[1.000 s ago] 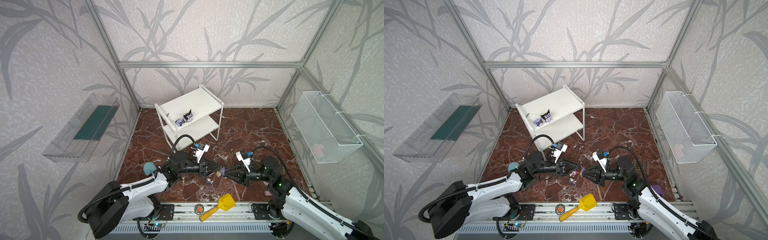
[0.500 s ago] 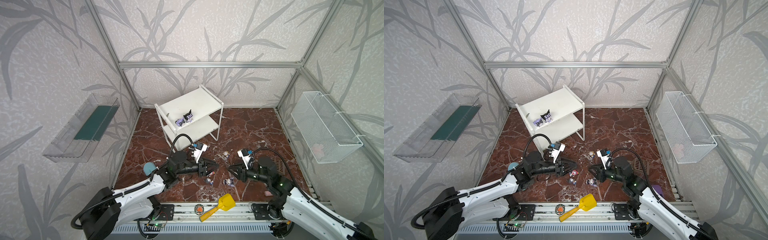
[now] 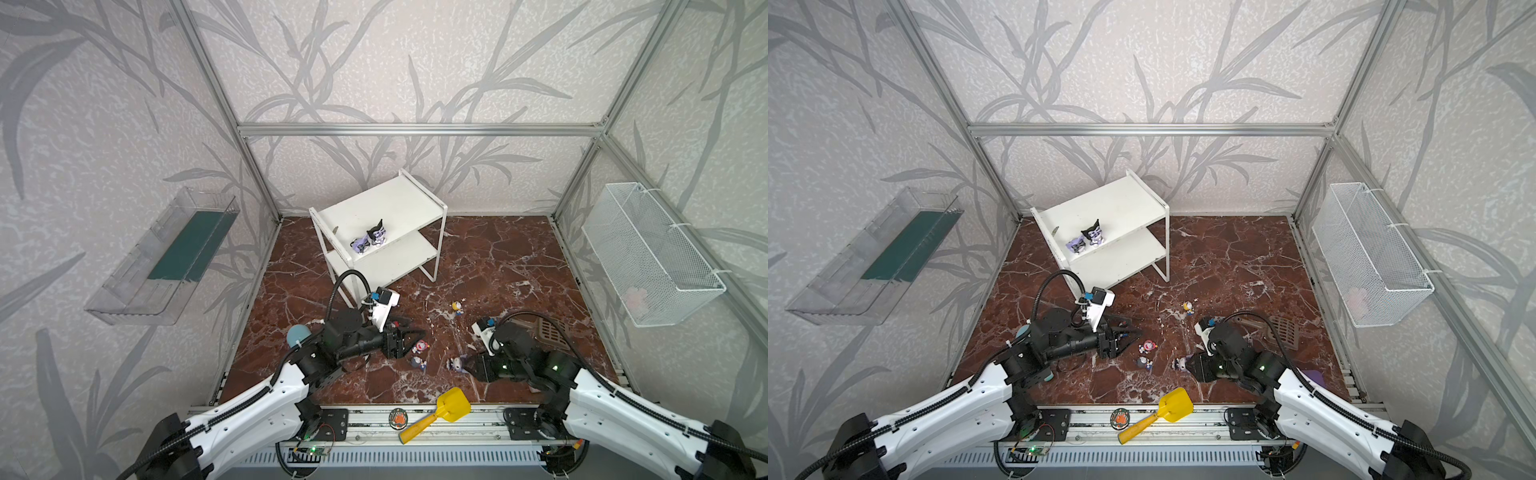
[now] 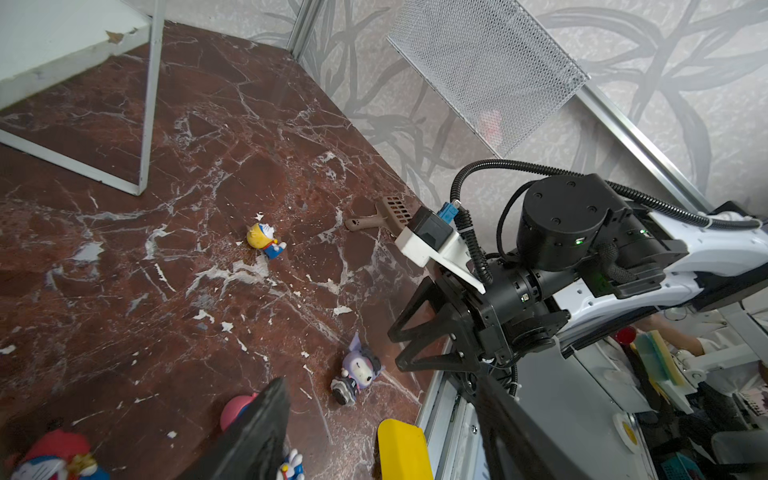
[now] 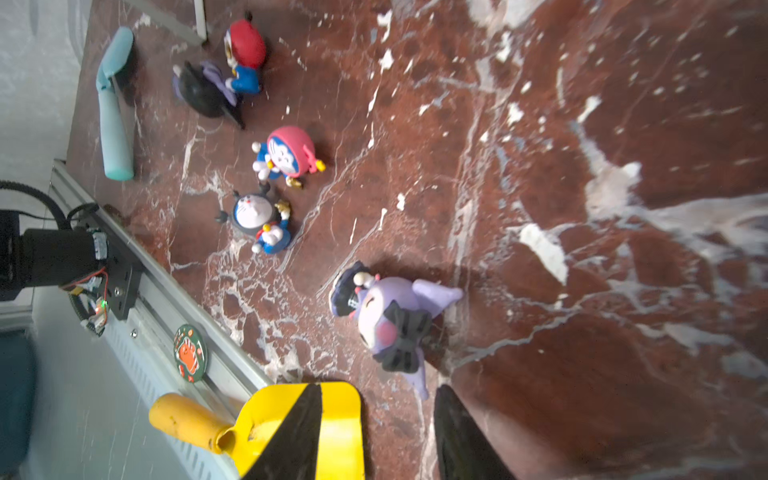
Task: Place and organize the plastic toys onto the shelf
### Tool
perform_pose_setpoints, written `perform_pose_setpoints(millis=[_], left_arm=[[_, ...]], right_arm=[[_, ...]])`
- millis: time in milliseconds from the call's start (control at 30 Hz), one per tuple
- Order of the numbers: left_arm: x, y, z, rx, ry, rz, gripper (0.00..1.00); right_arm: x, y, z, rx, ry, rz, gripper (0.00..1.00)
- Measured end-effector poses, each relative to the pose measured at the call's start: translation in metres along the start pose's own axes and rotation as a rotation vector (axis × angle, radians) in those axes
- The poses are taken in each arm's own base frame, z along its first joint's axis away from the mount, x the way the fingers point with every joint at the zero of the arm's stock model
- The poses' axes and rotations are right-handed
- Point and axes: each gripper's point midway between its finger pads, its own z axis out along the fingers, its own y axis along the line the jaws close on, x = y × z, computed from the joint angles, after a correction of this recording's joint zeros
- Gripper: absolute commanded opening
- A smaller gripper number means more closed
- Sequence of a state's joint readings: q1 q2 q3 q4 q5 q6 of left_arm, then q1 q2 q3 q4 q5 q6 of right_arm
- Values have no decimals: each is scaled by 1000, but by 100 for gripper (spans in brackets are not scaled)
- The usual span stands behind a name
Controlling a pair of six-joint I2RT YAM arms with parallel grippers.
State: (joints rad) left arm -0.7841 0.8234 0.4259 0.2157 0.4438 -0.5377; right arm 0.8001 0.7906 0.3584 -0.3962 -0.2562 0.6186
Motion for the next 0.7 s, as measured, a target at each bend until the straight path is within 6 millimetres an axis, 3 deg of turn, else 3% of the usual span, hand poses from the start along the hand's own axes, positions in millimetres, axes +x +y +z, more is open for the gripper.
perform_pose_setpoints(millis=[200,333,467,700], left_arm=[[7,4,-1,-29,43,-8,91],[-7,-5,-6,-36,46,9,93],[-17,-13,-16,-34,18,35,94],[-15,-12,-25,-57,20,40,94]], right_arm=[[16,-3,23,0,102,64,51],[17,-5,34,4,128,84,54],[6,-3,41,13,119,86,53],[-23,-15,48,108,122,38,51]])
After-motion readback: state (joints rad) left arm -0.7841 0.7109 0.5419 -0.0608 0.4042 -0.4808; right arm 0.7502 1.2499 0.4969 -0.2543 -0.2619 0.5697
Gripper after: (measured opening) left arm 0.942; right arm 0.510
